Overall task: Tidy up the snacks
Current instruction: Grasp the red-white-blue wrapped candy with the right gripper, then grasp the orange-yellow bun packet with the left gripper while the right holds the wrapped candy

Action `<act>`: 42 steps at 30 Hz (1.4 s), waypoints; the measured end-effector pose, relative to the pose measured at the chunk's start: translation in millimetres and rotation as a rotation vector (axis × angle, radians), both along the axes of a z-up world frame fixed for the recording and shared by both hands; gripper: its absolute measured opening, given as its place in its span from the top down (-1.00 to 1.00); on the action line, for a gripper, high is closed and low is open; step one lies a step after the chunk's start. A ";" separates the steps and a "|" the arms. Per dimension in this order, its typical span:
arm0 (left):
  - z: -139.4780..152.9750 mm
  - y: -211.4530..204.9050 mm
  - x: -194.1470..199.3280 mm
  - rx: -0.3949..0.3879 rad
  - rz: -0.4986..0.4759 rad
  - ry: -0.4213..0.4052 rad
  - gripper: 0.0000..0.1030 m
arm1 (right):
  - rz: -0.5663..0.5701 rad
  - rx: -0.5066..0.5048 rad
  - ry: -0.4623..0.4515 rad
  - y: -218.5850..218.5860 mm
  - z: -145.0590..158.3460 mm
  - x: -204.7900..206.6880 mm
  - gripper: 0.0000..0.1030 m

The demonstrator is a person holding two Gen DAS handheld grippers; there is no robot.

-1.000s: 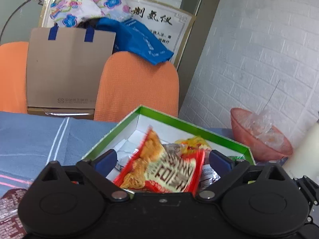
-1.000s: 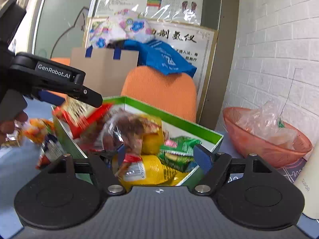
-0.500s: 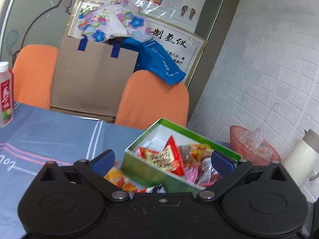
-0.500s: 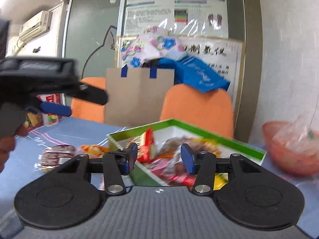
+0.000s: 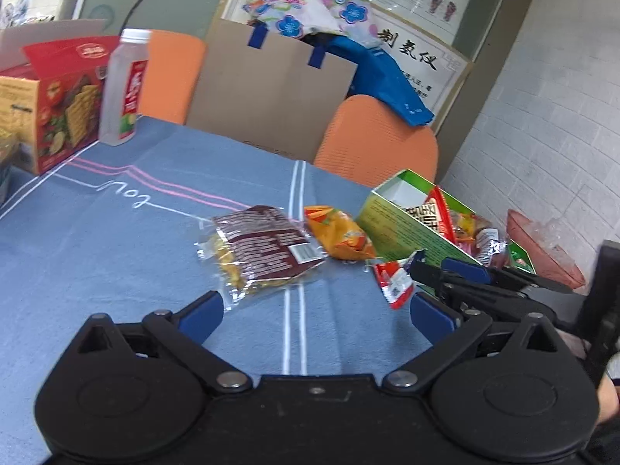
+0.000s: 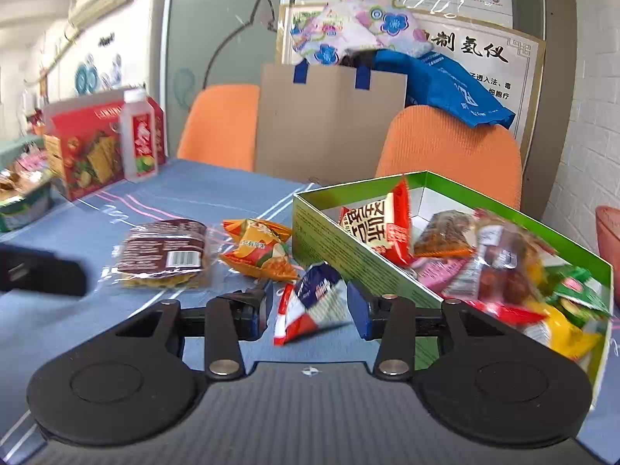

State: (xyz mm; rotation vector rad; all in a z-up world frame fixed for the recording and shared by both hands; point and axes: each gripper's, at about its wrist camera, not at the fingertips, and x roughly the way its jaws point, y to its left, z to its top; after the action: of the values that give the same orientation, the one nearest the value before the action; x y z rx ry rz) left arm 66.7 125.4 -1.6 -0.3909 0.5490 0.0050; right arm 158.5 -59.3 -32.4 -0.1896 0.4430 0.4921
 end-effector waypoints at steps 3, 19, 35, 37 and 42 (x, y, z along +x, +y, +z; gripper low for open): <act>0.6 8.0 -4.5 0.000 0.013 0.000 -1.00 | -0.048 -0.007 0.062 8.9 -7.0 16.5 -0.47; -1.9 -2.3 4.3 0.019 -0.064 0.002 -1.00 | 0.146 0.030 0.144 -32.8 -13.1 -58.9 0.03; -5.9 -18.4 15.3 0.046 -0.103 0.039 -1.00 | 0.123 0.109 0.183 -37.1 -18.8 -53.3 0.13; -7.7 -19.0 15.1 0.044 -0.136 0.048 -1.00 | 0.134 0.110 0.188 -39.6 -17.9 -57.9 0.14; -3.1 -16.9 26.6 0.035 -0.117 0.043 -1.00 | 0.124 0.115 0.181 -42.3 -17.6 -66.1 0.05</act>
State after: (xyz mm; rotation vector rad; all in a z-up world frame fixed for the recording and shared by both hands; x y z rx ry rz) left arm 93.3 108.5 -4.7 -0.3251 0.6130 -0.0897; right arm 92.4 -101.6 -49.9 -0.0613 0.5801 0.6575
